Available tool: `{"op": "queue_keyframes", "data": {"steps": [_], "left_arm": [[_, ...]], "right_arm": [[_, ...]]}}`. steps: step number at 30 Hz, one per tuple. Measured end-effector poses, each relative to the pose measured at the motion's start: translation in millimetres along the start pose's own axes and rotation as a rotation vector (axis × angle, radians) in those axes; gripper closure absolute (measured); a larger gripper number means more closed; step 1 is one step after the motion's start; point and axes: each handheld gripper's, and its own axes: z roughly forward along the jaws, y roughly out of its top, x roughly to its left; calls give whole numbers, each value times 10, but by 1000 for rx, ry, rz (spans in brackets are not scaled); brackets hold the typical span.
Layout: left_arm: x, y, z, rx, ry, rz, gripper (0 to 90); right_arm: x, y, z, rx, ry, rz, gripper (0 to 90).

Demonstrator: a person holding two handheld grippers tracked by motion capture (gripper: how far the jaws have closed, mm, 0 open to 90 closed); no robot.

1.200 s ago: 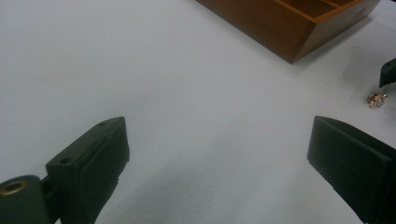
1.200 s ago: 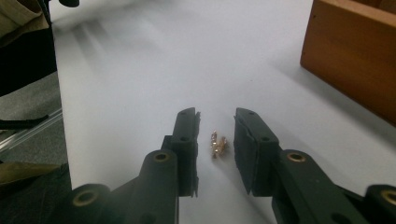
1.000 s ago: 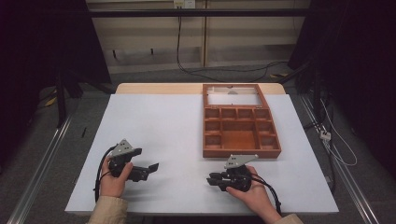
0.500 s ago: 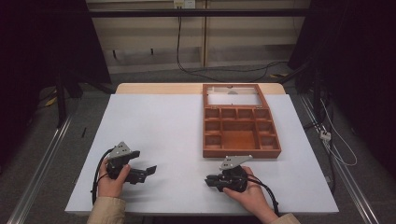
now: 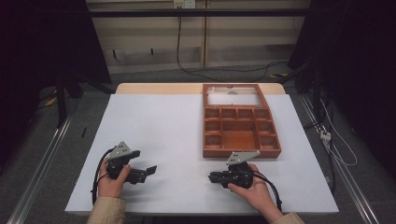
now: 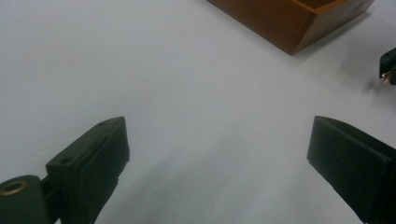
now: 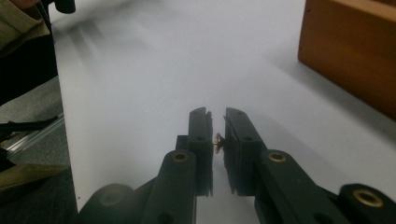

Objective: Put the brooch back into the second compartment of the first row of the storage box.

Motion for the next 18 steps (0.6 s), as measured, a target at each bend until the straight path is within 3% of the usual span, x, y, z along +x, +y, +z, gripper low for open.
{"op": "queue_keyframes", "data": {"steps": [18], "left_arm": [[-5, 9, -2, 0, -2, 6, 54]], "right_arm": [[-107, 76, -255, -37, -6, 15, 818]]}}
